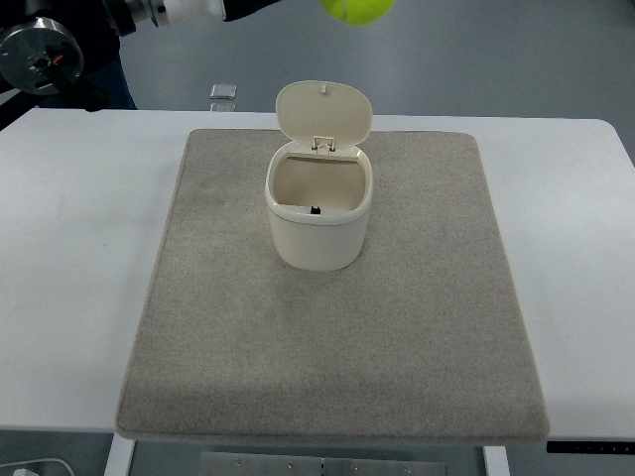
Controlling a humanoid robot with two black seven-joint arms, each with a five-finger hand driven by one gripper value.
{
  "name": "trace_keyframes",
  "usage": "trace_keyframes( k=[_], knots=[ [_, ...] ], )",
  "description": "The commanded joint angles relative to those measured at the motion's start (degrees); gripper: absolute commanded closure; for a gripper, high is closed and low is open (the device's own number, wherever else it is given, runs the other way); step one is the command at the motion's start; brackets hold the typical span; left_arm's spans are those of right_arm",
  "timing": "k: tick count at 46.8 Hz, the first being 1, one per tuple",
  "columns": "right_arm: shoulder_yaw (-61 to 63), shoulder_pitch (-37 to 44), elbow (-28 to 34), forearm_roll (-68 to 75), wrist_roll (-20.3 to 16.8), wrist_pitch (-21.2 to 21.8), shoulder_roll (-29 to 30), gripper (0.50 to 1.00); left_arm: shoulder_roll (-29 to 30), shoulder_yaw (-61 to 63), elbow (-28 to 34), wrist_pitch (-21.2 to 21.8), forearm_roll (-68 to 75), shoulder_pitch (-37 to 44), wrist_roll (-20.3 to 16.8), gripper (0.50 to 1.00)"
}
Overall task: Put tennis ball into box with left hand
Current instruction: 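Lift the ball with the left hand and carry it above the bin, then lower the held ball into the bin opening with the left hand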
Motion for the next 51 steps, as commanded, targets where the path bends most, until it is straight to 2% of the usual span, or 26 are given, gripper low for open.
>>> trace_keyframes(
  k=[1, 30, 39, 51],
  knots=[
    [0.00, 0.00, 0.00, 0.00, 0.00, 0.00, 0.00, 0.562, -0.06, 2.05, -0.38, -0.52, 1.48, -0.43, 0.09, 1.000],
    [0.00, 0.00, 0.00, 0.00, 0.00, 0.00, 0.00, 0.562, -1.55, 14.01, -0.47, 1.42, 8.07, -0.43, 0.79, 1.000],
    [0.00, 0.00, 0.00, 0.00, 0.00, 0.00, 0.00, 0.562, -1.03, 17.52, -0.64, 3.96, 9.39, -0.52, 2.38, 1.000],
    [0.00, 0.00, 0.00, 0.00, 0.00, 0.00, 0.00, 0.560, -0.59, 18.23, -1.17, 4.23, 9.57, -1.04, 4.22, 1.000]
  ],
)
